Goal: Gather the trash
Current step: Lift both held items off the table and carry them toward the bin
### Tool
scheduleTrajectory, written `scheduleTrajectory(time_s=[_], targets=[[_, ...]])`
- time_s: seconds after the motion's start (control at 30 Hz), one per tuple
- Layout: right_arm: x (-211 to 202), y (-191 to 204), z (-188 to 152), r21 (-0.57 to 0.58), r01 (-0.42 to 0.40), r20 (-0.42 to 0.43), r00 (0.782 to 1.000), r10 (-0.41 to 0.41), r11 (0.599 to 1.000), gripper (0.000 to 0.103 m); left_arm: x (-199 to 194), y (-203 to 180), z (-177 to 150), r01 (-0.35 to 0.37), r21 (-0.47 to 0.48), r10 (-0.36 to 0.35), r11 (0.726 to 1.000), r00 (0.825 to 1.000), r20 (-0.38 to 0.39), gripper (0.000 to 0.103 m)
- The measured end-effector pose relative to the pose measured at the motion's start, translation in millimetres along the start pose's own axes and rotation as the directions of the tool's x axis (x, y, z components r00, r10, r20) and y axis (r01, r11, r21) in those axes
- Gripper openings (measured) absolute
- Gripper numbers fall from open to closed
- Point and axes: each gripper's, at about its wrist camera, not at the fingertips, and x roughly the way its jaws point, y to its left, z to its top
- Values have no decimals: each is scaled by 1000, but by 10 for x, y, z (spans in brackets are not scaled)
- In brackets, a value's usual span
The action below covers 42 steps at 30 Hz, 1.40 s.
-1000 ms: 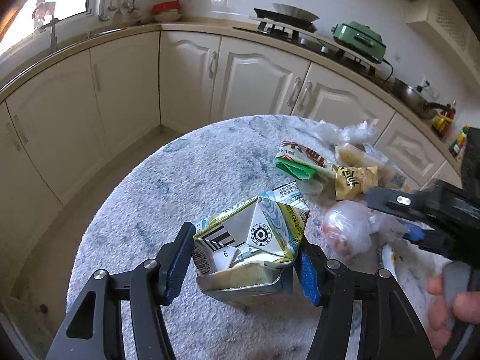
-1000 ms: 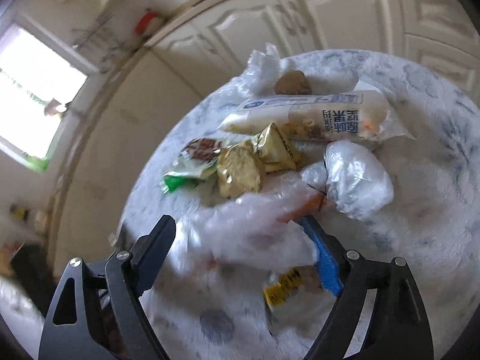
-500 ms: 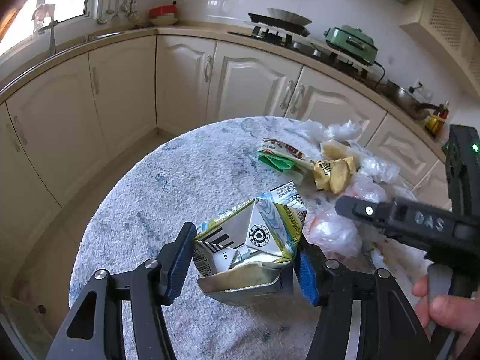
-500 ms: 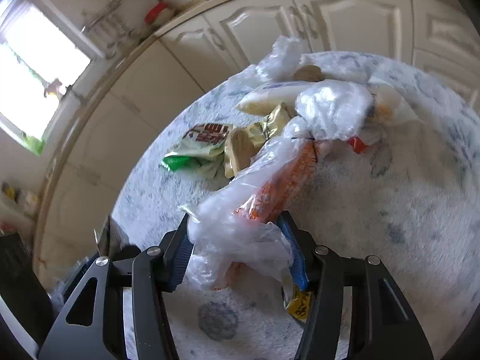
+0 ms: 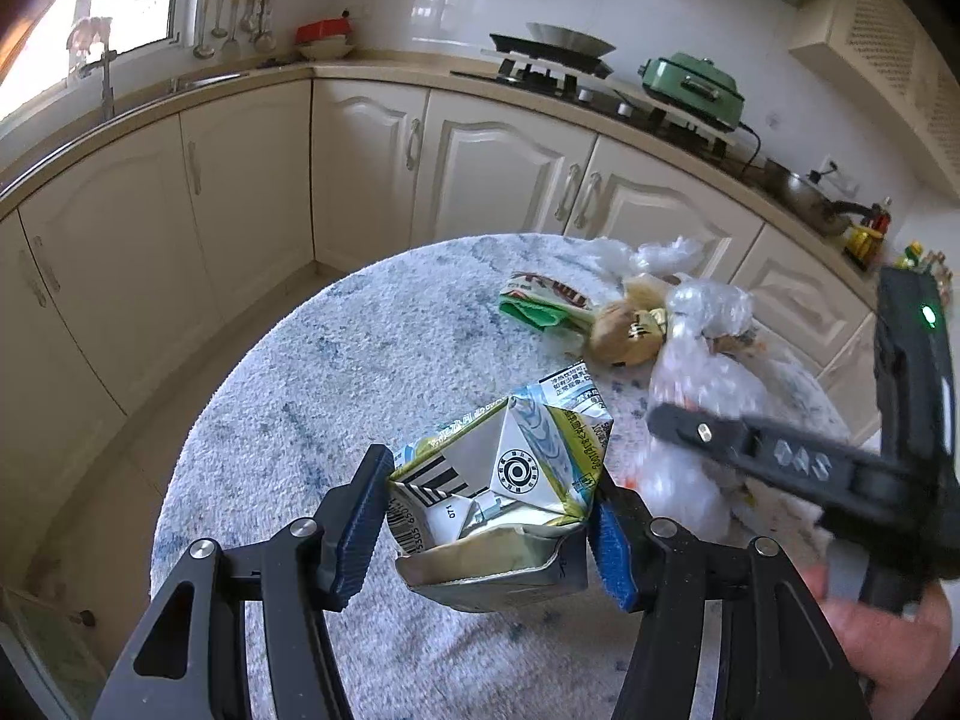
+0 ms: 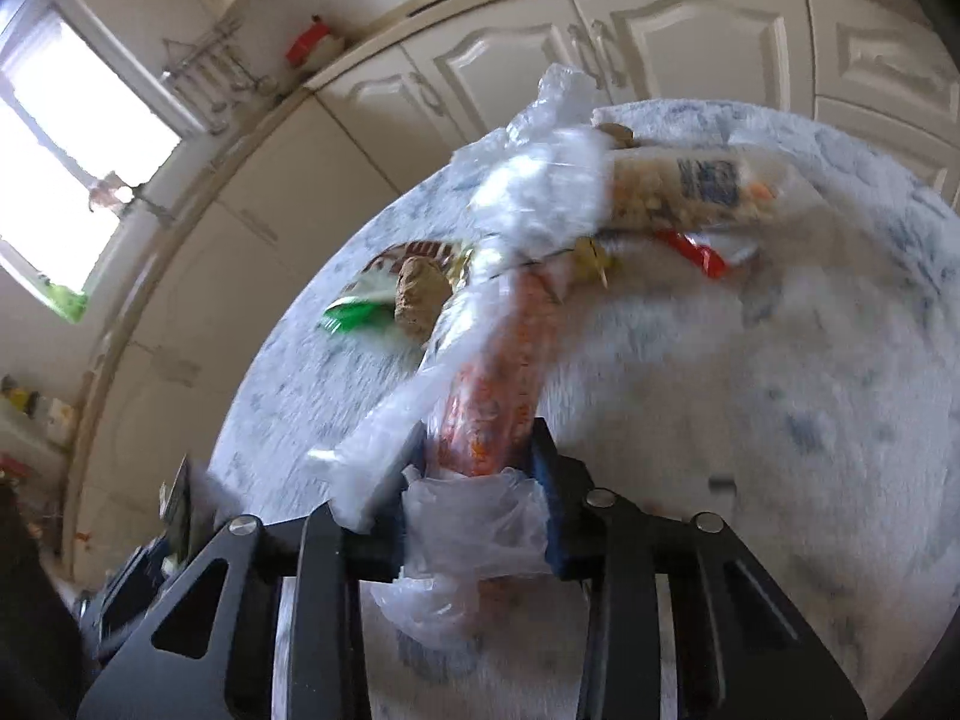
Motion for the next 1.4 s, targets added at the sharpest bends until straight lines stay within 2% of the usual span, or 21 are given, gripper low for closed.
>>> scheduleTrajectory(time_s=[0.23,0.47,0.67,0.8,1.0,1.13,1.3,1.4], targets=[[-389,-36,-187,-30,-85,15,996,86,996,30,-222,-133,-47,11,24,-11,1000,1000,27,56],[-949,-111,-286,-41,-145,93,984,149,989,30,-576,-395,-47,36,72,-42,997,996,74,56],[-1593,-314,-349,-43,-176,188,965,181,983,30,-902,-853,-50,69,142,-88,987,988,130,56],[-2025,-504,-383,-37,-170,259,950,174,985,30,-1087,-1264,-88,105,208,-139,972,978,155,56],[-2713,-951,-498,4,-113,368,924,103,994,30,-1246,-1895,-215,187,292,-240,938,959,154,56],[-3116,-1335,-630,50,-72,415,909,45,996,30,-1251,-2326,-335,252,348,-309,903,944,118,56],[-3495,-1845,-861,139,-22,452,891,-43,990,30,-1102,-2872,-453,341,403,-386,849,922,32,56],[-3669,-2213,-1049,209,17,456,883,-113,978,30,-942,-3214,-557,403,430,-423,808,905,-53,56]])
